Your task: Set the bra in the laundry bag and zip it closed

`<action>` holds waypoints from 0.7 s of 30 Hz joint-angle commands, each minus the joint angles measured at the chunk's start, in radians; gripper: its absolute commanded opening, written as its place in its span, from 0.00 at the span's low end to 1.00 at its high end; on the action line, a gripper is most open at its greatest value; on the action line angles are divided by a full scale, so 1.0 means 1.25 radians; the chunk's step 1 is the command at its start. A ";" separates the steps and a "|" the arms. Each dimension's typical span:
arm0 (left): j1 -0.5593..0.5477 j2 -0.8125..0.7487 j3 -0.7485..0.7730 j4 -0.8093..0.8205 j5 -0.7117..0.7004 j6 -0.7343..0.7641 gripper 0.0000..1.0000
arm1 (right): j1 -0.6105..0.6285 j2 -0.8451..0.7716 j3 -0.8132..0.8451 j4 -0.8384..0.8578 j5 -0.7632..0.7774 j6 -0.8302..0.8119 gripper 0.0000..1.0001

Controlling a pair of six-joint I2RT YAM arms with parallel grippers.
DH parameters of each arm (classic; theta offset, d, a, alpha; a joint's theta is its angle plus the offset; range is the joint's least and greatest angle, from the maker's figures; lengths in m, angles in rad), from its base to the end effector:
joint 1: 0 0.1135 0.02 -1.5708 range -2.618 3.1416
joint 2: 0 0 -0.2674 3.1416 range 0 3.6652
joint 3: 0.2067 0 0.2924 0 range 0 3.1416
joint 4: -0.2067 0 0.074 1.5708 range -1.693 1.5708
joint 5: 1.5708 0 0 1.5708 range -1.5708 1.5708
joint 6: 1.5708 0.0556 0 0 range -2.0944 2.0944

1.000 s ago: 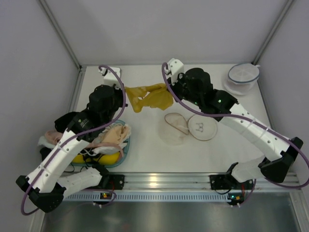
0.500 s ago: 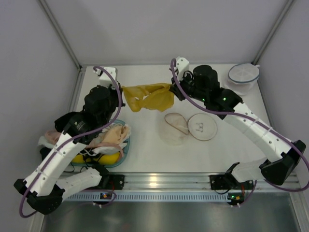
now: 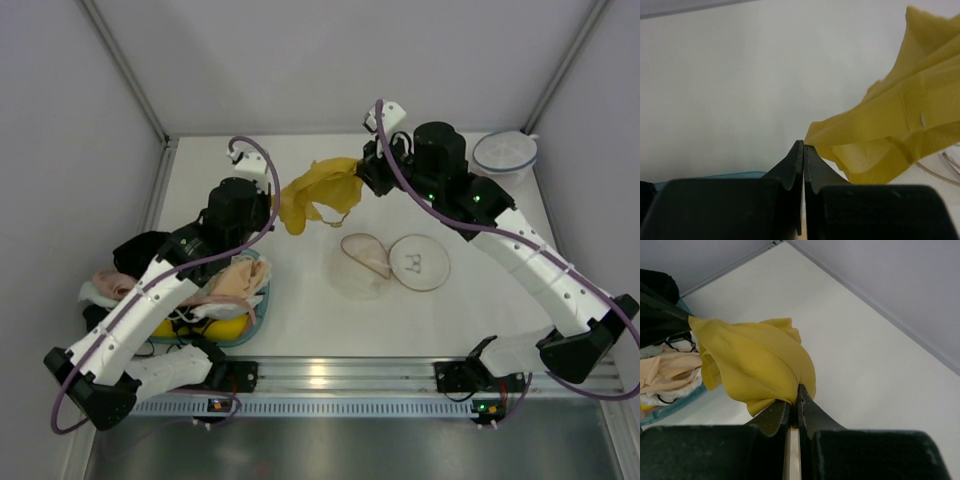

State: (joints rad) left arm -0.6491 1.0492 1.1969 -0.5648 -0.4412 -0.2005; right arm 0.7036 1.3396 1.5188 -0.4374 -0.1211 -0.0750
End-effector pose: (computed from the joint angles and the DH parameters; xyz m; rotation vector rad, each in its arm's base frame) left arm 0.2331 -0.1471 0.3965 0.1545 1.9417 -0.1231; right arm 0.2660 0.2345 0.4509 -0.7865 1.6884 0.5503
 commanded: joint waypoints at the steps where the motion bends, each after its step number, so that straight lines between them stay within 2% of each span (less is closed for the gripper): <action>1: 0.004 -0.001 -0.027 -0.043 0.105 -0.014 0.00 | -0.014 -0.013 0.044 0.016 0.039 -0.005 0.00; 2: 0.004 -0.001 -0.029 -0.042 0.168 -0.007 0.01 | -0.014 0.003 0.046 0.004 0.028 -0.031 0.00; 5: 0.003 -0.004 -0.014 -0.042 0.219 0.019 0.18 | 0.001 0.039 0.059 -0.016 0.012 -0.107 0.00; 6: 0.003 -0.007 -0.009 -0.043 0.223 0.027 0.40 | 0.006 0.050 0.079 -0.045 0.027 -0.129 0.00; 8: 0.003 -0.021 0.013 -0.043 0.214 0.041 0.60 | 0.011 0.084 0.099 -0.067 0.039 -0.185 0.00; 9: 0.003 -0.027 0.020 -0.044 0.205 0.045 0.66 | 0.010 0.095 0.121 -0.098 0.064 -0.200 0.00; 10: 0.003 -0.033 0.029 -0.044 0.206 0.050 0.87 | 0.013 0.109 0.140 -0.115 0.078 -0.209 0.00; 11: 0.003 -0.038 0.049 -0.044 0.213 0.062 0.94 | 0.010 0.140 0.160 -0.140 0.092 -0.210 0.00; 12: 0.003 -0.039 0.057 -0.043 0.223 0.071 0.98 | 0.009 0.158 0.214 -0.165 0.113 -0.206 0.00; 14: 0.001 -0.032 0.075 -0.040 0.253 0.102 0.98 | 0.008 0.203 0.285 -0.244 0.102 -0.193 0.00; 21: -0.035 0.082 0.116 -0.005 0.258 0.206 0.98 | 0.007 0.243 0.335 -0.299 0.044 -0.119 0.00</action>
State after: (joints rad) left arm -0.6674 1.0878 1.3167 -0.6266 -0.1368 -0.0372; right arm 0.7113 1.6470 1.8687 -0.7555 -0.0399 -0.2672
